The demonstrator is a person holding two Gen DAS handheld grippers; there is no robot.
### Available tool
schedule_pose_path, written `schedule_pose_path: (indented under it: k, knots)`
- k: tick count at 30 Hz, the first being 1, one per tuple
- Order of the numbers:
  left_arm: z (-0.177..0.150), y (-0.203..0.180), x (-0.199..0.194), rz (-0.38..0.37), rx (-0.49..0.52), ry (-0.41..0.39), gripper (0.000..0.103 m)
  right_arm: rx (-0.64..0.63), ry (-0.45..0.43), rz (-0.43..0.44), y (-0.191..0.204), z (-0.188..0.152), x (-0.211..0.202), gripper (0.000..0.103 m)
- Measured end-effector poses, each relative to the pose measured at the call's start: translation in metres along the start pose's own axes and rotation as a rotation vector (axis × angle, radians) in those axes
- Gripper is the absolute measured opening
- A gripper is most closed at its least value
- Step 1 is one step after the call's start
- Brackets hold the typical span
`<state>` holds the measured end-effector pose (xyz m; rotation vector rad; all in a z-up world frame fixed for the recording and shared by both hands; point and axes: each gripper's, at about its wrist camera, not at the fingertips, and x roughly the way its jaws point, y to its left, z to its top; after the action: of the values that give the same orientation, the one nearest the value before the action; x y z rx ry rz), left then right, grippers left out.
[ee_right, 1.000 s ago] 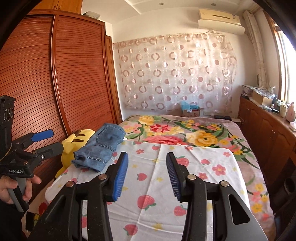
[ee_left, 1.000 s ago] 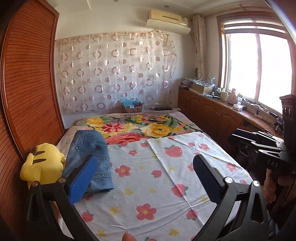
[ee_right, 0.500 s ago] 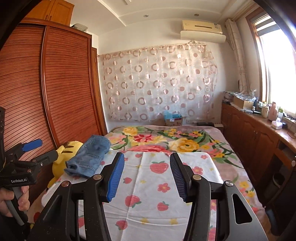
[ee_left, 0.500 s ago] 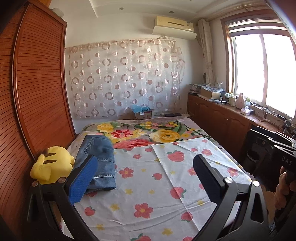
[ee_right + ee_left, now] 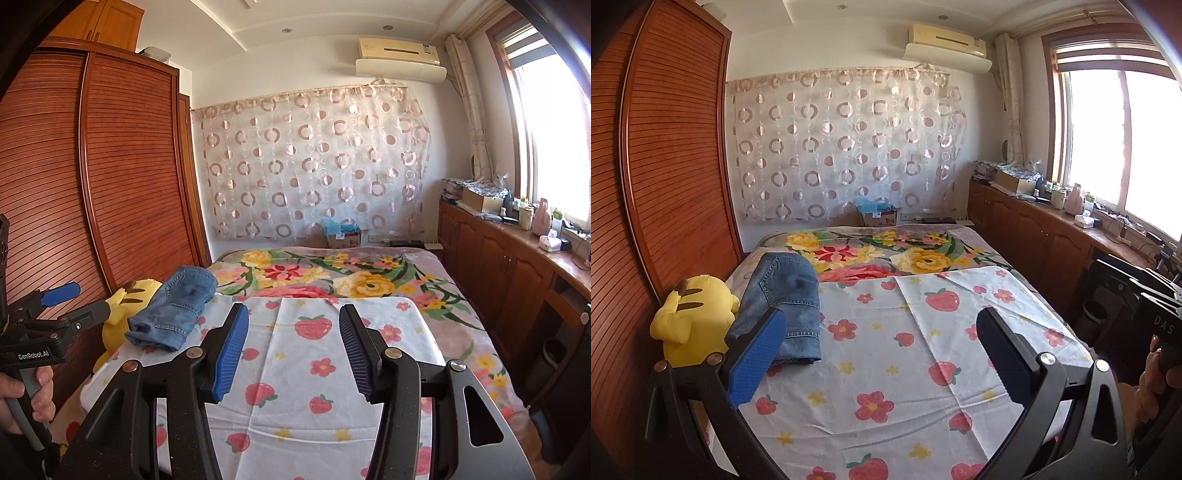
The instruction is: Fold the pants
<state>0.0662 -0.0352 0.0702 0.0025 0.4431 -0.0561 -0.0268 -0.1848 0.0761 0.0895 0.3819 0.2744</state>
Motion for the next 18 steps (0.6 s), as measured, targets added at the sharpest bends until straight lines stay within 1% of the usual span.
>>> schedule_pose_path:
  k: [18]
  knots:
    - [-0.002, 0.0, -0.001, -0.003, -0.005, -0.007, 0.103, -0.009, 0.002, 0.015, -0.012, 0.002, 0.004, 0.053]
